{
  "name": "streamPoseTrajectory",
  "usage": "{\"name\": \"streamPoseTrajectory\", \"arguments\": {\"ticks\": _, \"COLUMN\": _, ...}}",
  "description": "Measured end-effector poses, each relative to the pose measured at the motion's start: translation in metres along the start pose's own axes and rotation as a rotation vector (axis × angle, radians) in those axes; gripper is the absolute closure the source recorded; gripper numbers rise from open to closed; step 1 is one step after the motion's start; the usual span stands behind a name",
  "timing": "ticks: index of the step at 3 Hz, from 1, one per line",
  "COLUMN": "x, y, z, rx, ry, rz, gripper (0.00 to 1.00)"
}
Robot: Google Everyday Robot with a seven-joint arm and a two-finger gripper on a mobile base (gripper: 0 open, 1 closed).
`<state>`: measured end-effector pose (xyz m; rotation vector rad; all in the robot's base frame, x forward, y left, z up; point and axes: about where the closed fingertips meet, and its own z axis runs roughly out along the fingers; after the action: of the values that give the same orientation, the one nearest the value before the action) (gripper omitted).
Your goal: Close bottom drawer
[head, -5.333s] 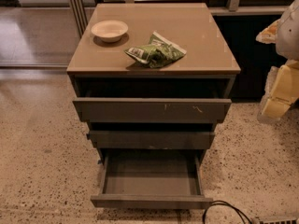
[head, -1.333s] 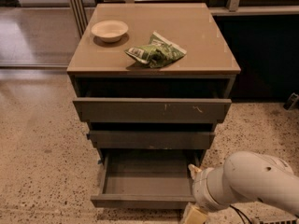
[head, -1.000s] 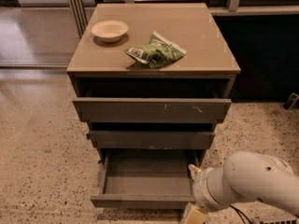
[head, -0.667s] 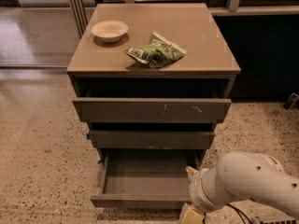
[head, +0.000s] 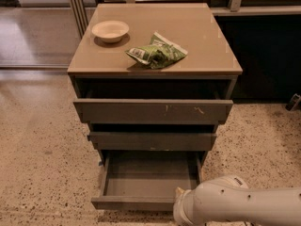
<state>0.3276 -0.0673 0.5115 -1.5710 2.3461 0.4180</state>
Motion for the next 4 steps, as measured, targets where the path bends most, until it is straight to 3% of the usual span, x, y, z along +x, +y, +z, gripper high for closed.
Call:
{"name": "streamPoseTrajectory", "arguments": {"ticks": 2, "x": -0.003, "y": 0.001, "z": 0.056, "rx": 0.029, "ry": -0.116, "rz": 0.061, "gripper": 0.0}}
{"name": "streamPoseTrajectory", "arguments": {"ticks": 3, "x": -0.004, "y": 0.001, "z": 0.091, "rx": 0.011, "ry": -0.158, "rz": 0.076, "gripper": 0.0}}
{"name": "streamPoseTrajectory", "arguments": {"ticks": 4, "x": -0.004, "y": 0.002, "z": 0.093, "rx": 0.008, "ry": -0.164, "rz": 0.084, "gripper": 0.0}}
